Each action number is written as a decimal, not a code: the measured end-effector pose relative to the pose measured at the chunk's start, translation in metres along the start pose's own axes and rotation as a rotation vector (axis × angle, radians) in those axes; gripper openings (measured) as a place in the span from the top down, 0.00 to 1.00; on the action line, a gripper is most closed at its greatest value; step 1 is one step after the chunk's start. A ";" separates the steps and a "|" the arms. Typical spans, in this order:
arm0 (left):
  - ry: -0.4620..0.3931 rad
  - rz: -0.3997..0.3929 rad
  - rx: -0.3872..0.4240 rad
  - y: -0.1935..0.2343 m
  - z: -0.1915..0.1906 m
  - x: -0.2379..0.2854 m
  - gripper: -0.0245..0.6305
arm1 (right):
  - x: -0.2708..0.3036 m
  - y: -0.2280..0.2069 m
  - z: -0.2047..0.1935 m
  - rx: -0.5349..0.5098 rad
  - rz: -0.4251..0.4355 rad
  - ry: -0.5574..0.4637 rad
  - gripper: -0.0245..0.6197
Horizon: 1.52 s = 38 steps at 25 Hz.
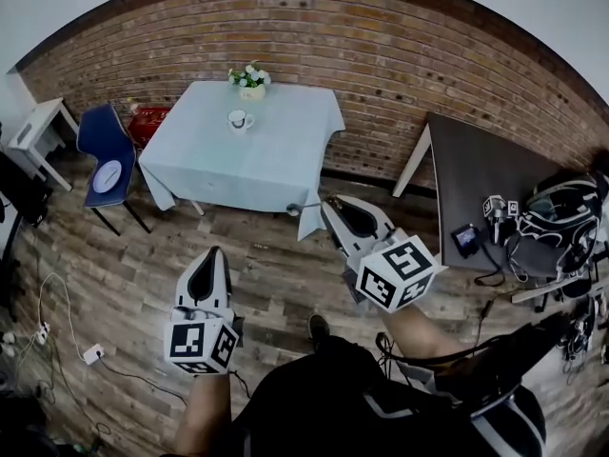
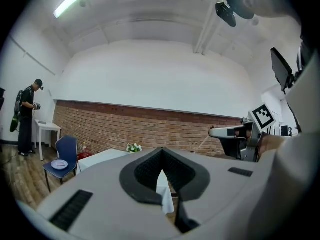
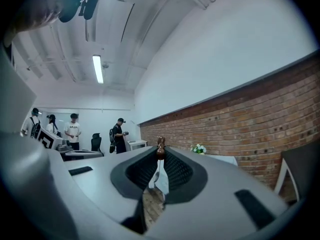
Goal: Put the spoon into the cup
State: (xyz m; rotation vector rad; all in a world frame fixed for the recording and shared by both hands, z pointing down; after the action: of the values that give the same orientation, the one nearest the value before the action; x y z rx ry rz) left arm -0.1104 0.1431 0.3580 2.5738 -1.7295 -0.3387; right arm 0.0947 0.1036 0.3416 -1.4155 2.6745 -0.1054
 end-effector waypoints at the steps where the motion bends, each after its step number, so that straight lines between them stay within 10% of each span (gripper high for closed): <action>1: 0.003 0.002 0.000 -0.001 -0.002 0.011 0.95 | 0.006 -0.009 0.001 0.008 0.005 0.000 0.89; 25: 0.051 -0.026 0.056 0.019 -0.029 0.196 0.95 | 0.121 -0.162 0.005 0.076 -0.007 -0.038 0.89; 38: 0.042 -0.069 0.017 0.136 -0.028 0.275 0.95 | 0.241 -0.164 -0.004 0.044 -0.069 -0.023 0.89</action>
State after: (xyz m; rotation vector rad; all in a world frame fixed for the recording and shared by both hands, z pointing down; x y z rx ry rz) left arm -0.1293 -0.1641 0.3586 2.6365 -1.6406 -0.2708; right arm 0.0944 -0.1881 0.3476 -1.4866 2.5891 -0.1512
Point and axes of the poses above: the fingertips, and each gripper's own axes: x forward along the fingers, y to its left, z out of its top, the point moved 1 cm from there along -x, backward along the fingers, and after that the axes turned 7 degrees about -y, right-handed, at the moved point
